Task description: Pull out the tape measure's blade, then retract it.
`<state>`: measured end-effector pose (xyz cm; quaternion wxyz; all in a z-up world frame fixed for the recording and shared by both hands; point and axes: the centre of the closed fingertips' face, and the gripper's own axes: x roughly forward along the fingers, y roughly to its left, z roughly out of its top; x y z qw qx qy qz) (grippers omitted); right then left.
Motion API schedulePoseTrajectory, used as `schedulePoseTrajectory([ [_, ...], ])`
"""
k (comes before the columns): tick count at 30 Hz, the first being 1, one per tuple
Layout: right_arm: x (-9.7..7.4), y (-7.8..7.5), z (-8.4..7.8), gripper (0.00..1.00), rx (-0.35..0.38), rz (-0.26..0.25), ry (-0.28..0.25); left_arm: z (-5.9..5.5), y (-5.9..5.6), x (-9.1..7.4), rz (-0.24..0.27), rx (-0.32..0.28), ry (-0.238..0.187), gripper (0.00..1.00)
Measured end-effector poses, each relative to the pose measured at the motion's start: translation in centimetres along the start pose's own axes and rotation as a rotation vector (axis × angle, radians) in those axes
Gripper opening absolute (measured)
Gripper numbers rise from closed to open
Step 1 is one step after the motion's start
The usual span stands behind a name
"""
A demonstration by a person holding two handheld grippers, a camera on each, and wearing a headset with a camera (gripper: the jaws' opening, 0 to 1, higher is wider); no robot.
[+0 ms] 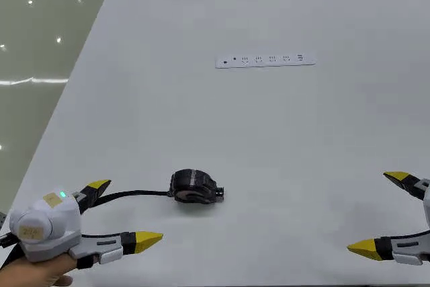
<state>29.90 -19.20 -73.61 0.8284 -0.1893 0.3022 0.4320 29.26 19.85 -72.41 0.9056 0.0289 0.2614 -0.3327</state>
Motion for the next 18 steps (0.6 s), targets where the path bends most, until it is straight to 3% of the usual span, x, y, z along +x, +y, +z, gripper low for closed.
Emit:
schedulePoseTrajectory([
  [5, -0.5, 0.4, 0.0, 1.0, 0.006, -0.009, 0.002, -0.3, 0.1, 0.0, -0.011, -0.001, 0.01, 1.0],
  [14, -0.8, 0.2, 0.2, 1.0, 0.006, -0.015, -0.011, 0.3, 0.3, -1.1, 0.014, 0.011, -0.004, 1.0],
  [18, -1.1, 0.1, 0.0, 1.0, 0.009, -0.016, -0.011, -0.1, 0.3, -1.3, 0.03, -0.007, 0.021, 1.0],
])
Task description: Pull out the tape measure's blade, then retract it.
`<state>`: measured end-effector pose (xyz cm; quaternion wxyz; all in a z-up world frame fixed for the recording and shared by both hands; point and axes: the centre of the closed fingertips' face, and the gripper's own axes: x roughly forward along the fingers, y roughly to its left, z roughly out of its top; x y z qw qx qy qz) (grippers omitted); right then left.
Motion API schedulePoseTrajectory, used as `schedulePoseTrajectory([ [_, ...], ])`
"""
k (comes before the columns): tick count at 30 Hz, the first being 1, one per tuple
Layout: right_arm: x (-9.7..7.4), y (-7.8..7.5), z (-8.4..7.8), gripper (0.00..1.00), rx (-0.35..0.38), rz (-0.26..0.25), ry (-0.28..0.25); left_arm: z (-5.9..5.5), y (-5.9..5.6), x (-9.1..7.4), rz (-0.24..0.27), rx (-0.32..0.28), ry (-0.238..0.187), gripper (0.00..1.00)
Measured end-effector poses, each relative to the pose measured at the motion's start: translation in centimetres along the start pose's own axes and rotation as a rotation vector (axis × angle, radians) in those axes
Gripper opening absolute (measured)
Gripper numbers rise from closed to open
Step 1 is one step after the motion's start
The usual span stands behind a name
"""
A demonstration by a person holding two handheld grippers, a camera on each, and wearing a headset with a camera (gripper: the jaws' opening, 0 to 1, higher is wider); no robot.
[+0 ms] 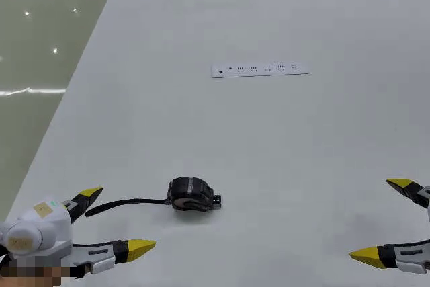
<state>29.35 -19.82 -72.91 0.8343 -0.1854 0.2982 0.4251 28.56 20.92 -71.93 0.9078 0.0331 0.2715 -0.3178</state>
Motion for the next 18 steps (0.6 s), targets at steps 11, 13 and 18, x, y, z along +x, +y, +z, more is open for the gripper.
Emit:
schedulePoseTrajectory([
  [11, -0.8, 0.0, -0.3, 1.0, -0.002, -0.012, -0.005, 0.2, 0.1, -0.4, 0.014, 0.031, -0.023, 1.0],
  [13, -1.0, 0.0, -0.5, 1.0, 0.0, -0.013, -0.006, 0.3, 0.0, -0.4, 0.007, 0.029, -0.023, 1.0],
  [18, -1.2, 0.1, -0.5, 1.0, 0.0, -0.015, -0.008, 0.3, 0.0, -0.4, 0.008, 0.035, -0.023, 1.0],
])
